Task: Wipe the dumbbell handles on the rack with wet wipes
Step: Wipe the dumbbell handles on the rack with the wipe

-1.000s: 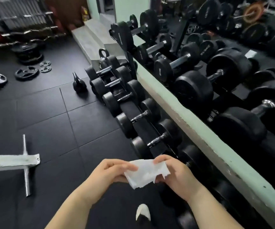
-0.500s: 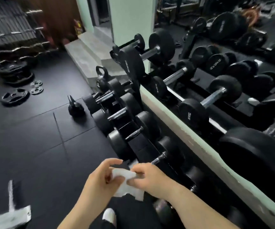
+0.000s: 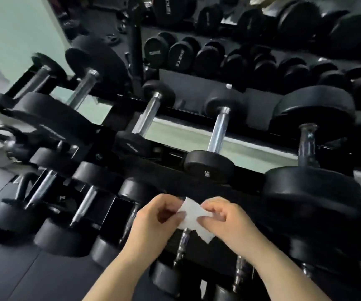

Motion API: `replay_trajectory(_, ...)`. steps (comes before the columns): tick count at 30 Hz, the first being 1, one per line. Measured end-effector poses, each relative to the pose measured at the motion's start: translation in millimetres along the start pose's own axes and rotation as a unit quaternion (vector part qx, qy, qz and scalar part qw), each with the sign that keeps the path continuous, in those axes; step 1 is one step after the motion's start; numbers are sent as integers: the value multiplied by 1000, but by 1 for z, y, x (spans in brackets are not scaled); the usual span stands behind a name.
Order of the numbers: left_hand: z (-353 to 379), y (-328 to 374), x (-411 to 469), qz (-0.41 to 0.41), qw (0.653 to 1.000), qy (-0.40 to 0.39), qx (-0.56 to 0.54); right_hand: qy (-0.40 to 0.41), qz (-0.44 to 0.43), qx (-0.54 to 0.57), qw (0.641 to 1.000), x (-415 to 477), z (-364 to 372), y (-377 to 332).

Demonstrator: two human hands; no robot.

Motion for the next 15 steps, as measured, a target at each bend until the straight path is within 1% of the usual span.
replay_trajectory(2, 16, 8, 24, 4, 999, 10, -30, 19, 5, 9, 1000, 14, -28, -7)
replay_trajectory(4, 27, 18, 46, 20, 999, 37, -34, 59, 5, 15, 998, 28, -58, -18)
replay_trajectory(6, 34, 31, 66, 49, 997, 51, 2, 119, 13, 54, 991, 42, -87, -30)
replay_trajectory(8, 42, 42, 86, 97, 993, 50, 36, 195, 20, 96, 976, 58, -111, -37)
replay_trajectory(11, 58, 49, 113, 180, 978, 12, 102, 300, 39, 91, 949, 85, -129, -35)
replay_trajectory(15, 73, 40, 130, 201, 967, -88, 130, 372, 57, 10, 926, 129, -118, -26)
Point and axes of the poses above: each hand's wrist, its own x-axis towards the middle knuckle, its own z-axis out of the palm, y = z × x, the point moved 7 cm from there along x, towards the middle knuckle, and after that the axes turned 11 degrees about y, right-handed, at the moved point
